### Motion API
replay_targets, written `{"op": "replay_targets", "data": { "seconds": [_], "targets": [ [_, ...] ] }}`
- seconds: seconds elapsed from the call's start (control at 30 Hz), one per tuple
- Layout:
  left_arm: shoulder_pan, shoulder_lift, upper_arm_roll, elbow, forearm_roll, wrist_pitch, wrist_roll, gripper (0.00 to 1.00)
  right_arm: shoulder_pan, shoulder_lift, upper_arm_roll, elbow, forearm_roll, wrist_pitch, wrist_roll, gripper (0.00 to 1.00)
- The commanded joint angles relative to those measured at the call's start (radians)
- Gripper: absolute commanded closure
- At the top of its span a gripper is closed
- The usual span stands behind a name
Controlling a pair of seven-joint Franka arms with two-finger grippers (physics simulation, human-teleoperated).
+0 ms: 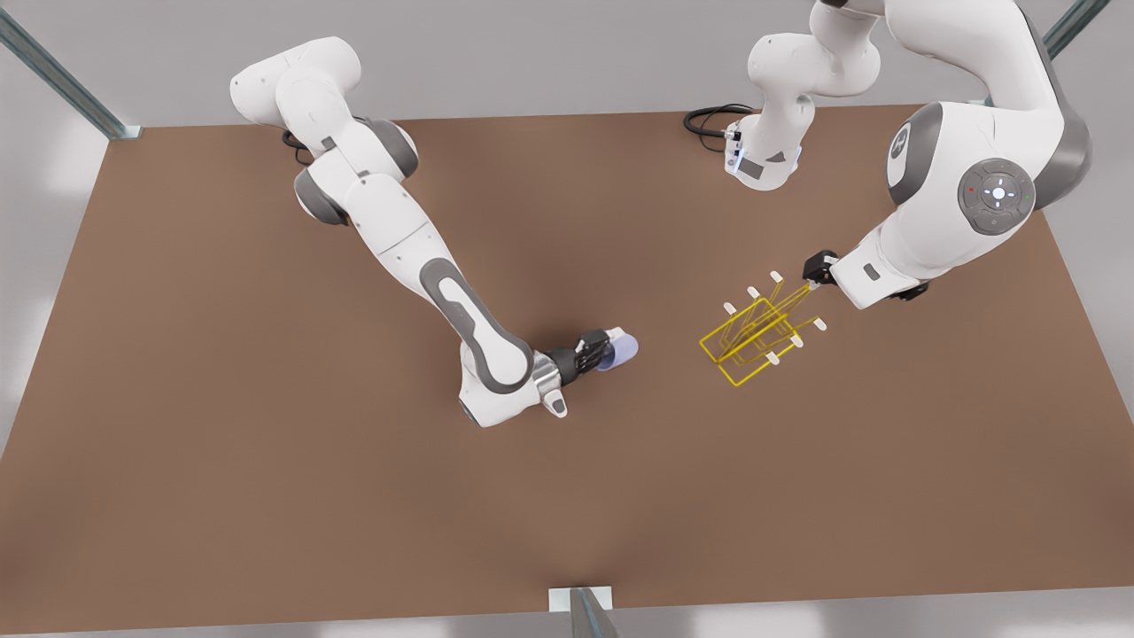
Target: Place the cup on the cup holder
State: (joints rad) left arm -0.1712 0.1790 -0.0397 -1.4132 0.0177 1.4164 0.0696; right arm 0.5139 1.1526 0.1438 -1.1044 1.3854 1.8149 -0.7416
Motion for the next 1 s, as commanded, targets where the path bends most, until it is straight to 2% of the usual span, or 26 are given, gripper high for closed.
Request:
{"op": "replay_targets", "data": {
  "seconds": [0.0,0.03,0.07,0.3,0.4,0.47,0.5,0.53,0.57,0.63,0.67,0.7,0.73,0.77,0.83,0.9,0.97],
  "targets": [
    [-0.001,-0.001,0.000,0.000,0.001,-0.001,0.016,0.00,0.000,0.004,0.000,0.001,-0.008,0.006,-0.088,0.11],
    [-0.002,0.000,0.000,0.000,0.001,-0.001,0.016,0.00,0.000,0.006,0.000,0.000,-0.008,0.006,-0.088,0.08],
    [-0.002,-0.001,0.000,0.000,0.001,-0.001,0.016,0.00,0.000,0.006,0.000,0.000,-0.008,0.011,-0.087,0.00],
    [-0.020,0.003,-0.002,0.000,-0.007,-0.014,0.012,0.00,-0.040,0.004,0.000,0.000,-0.071,0.003,-0.087,0.00],
    [-0.096,0.039,-0.006,0.008,-0.067,0.009,0.010,0.00,-0.081,-0.002,0.000,0.005,-0.141,-0.002,-0.082,0.00],
    [-0.208,0.102,-0.006,0.051,-0.085,0.041,0.006,0.00,-0.117,-0.017,0.000,0.011,-0.212,-0.009,-0.079,0.00],
    [-0.263,0.135,-0.006,0.050,-0.165,0.116,0.012,0.00,-0.135,-0.030,0.000,0.012,-0.259,-0.038,-0.078,0.00],
    [-0.362,0.213,-0.006,0.051,-0.177,0.159,0.012,0.00,-0.163,-0.042,0.000,0.014,-0.321,-0.061,-0.078,0.00],
    [-0.410,0.272,-0.006,0.051,-0.177,0.240,0.059,0.00,-0.205,-0.091,-0.001,0.014,-0.405,-0.086,-0.079,0.00],
    [-0.442,0.323,-0.006,0.050,-0.171,0.274,0.228,0.00,-0.301,-0.195,-0.004,0.014,-0.686,-0.086,-0.073,0.00],
    [-0.439,0.329,-0.006,0.036,-0.176,0.297,0.343,0.00,-0.311,-0.243,-0.065,0.015,-0.844,-0.085,-0.073,0.00],
    [-0.442,0.372,-0.006,0.034,-0.185,0.337,0.368,0.00,-0.307,-0.289,-0.164,0.015,-0.904,-0.085,-0.068,0.00],
    [-0.442,0.392,-0.006,0.010,-0.183,0.403,0.374,0.00,-0.311,-0.347,-0.205,0.015,-1.034,-0.088,-0.056,0.00],
    [-0.444,0.381,-0.006,-0.078,-0.179,0.530,0.429,0.00,-0.337,-0.416,-0.208,0.015,-1.076,-0.131,0.034,0.00],
    [-0.442,0.362,-0.005,-0.165,-0.179,0.628,0.486,0.00,-0.339,-0.600,-0.204,0.006,-1.163,-0.292,0.464,0.00],
    [-0.452,0.349,-0.003,-0.237,-0.174,0.740,0.487,0.00,-0.337,-0.734,-0.197,-0.038,-1.378,-0.310,0.651,0.00],
    [-0.458,0.330,-0.003,-0.337,-0.157,0.878,0.503,0.00,-0.385,-0.933,-0.197,-0.326,-1.398,-0.223,0.723,0.00]
  ]
}}
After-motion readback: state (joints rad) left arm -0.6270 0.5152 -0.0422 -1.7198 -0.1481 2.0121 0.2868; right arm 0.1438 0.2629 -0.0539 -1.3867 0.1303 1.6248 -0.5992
